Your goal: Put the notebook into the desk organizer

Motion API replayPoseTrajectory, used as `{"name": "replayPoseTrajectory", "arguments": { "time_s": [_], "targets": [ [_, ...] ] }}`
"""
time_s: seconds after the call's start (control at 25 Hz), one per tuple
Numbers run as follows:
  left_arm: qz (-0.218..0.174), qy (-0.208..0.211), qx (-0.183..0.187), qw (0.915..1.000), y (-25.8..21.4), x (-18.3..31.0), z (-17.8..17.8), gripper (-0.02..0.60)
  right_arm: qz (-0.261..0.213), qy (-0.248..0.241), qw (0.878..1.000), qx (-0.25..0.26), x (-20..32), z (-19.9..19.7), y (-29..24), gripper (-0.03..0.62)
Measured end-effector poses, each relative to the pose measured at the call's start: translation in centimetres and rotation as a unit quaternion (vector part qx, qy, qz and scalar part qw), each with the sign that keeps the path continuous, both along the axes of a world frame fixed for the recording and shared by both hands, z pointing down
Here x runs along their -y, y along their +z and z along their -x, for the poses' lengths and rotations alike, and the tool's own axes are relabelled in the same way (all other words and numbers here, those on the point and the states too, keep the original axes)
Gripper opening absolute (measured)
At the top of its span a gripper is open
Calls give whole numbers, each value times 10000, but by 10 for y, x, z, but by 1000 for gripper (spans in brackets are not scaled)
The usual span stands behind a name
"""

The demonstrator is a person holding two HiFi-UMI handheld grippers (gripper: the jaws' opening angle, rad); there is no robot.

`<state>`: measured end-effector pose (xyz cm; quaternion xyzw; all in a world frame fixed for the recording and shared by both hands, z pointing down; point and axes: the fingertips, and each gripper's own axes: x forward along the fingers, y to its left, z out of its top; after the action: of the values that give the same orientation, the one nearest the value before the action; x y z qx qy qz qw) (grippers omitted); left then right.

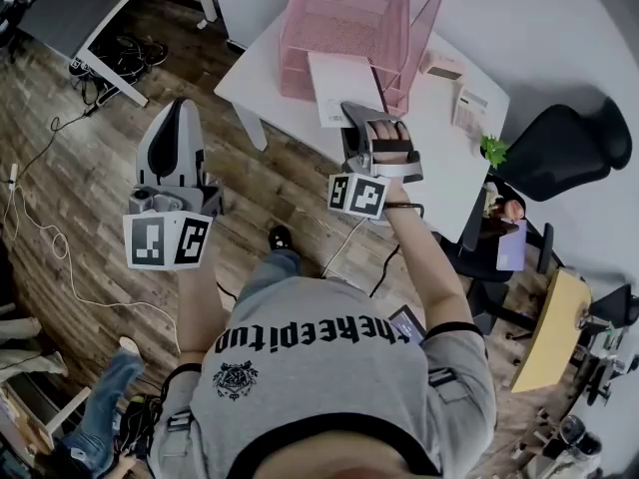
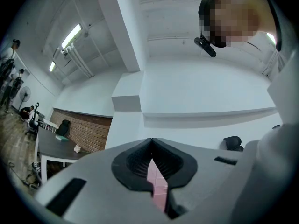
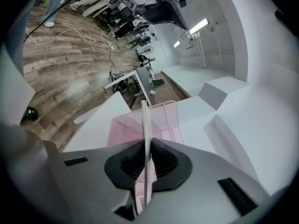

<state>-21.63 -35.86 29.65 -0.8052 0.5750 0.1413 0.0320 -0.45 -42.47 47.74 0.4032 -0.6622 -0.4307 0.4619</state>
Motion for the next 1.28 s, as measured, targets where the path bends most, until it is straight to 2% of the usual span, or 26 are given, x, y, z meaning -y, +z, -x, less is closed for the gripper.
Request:
{"name": "replayPoseTrajectory", "arguments": {
  "time_s": [0.64, 1.0, 1.28],
  "targets": [
    [74, -1, 68, 9999, 4, 17, 18, 5, 914, 288, 9954, 15, 37, 13, 27, 26],
    [108, 1, 55, 9999, 9, 27, 27, 5, 1375, 362, 9898, 57, 52, 19, 44, 77],
    [126, -60, 44, 9999, 11, 34, 38, 5, 1390, 420, 9888, 343, 66, 25, 34, 83]
  ]
}}
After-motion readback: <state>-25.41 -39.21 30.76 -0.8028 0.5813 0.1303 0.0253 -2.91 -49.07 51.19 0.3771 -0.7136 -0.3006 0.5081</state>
